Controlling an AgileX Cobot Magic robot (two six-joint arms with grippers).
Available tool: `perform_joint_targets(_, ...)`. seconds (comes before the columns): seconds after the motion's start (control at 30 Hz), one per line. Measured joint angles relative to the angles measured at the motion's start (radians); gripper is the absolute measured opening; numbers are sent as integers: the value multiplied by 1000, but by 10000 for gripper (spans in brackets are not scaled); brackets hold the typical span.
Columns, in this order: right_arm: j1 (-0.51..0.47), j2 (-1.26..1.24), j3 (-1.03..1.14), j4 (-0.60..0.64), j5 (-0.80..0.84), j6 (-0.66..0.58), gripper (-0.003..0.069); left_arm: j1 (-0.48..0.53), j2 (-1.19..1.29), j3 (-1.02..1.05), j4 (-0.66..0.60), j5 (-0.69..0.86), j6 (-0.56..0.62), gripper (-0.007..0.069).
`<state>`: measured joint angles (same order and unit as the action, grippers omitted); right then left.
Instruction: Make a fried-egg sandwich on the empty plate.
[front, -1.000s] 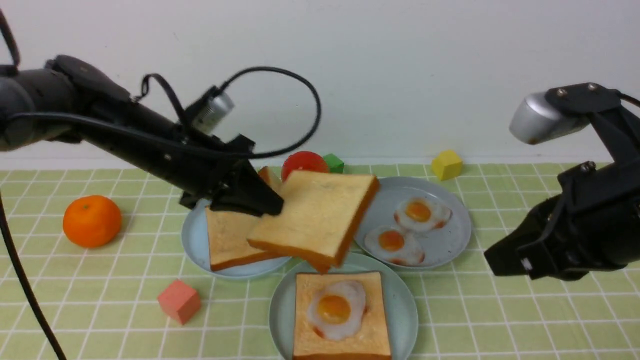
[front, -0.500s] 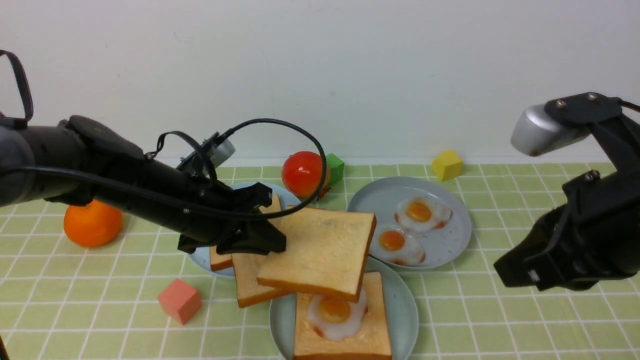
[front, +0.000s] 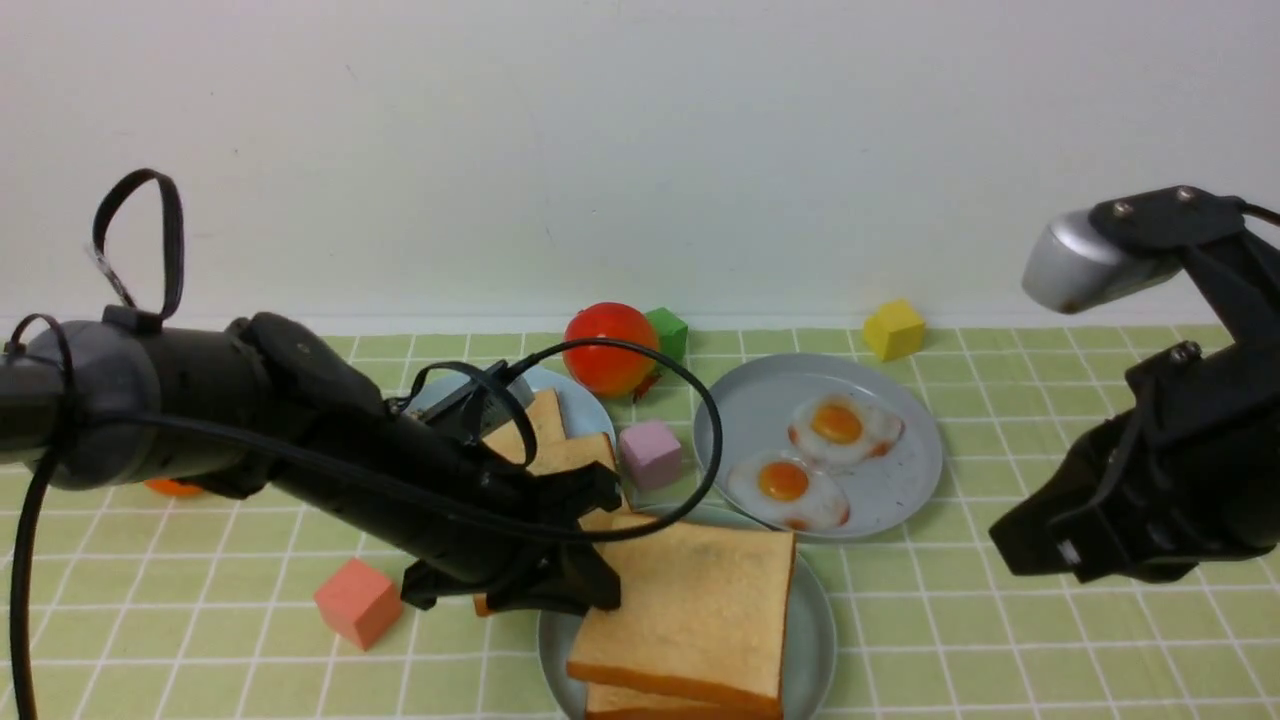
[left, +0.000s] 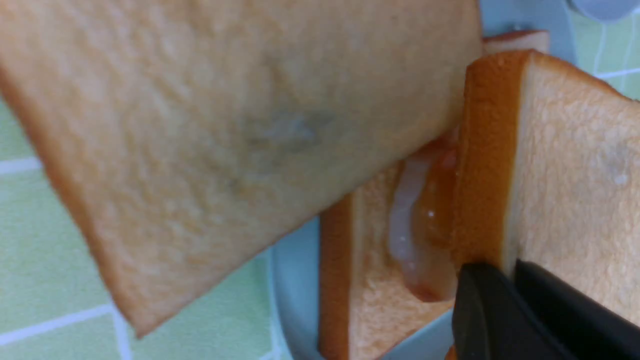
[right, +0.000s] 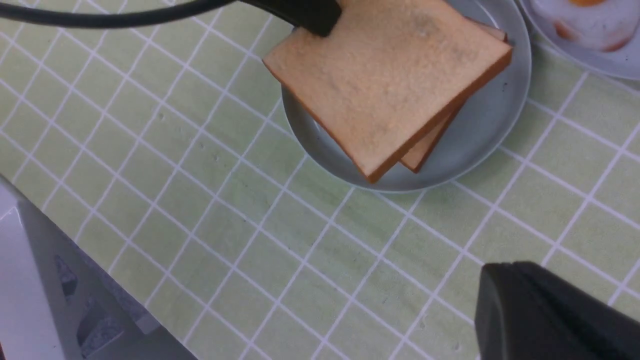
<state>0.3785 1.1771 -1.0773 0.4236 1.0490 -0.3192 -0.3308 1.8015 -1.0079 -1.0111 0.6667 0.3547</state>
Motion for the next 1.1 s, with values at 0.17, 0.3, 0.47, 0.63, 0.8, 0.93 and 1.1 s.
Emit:
perform_joint_targets(0.17,0,0,0,1,-1,0,36,0,0,13,1,-52,-29,62)
perform_joint_targets(0.3,0,0,0,6,-3,0,49,0,0,13,2,-72,-48,193)
perform_joint_targets(0.47,0,0,0,7,-3,1,63,11,-14,13,20,-43,-50,366)
perform_joint_targets(0.63,0,0,0,12,2,1,78,96,-111,13,44,-37,-52,507)
perform_joint_targets(0.8,0,0,0,12,2,1,87,184,-170,13,87,-30,-69,525)
perform_joint_targets(0.93,0,0,0,22,-2,1,93,195,-128,13,128,-47,-74,510)
perform_joint_targets(1.1,0,0,0,46,-9,2,101,195,-37,13,117,-95,-45,467)
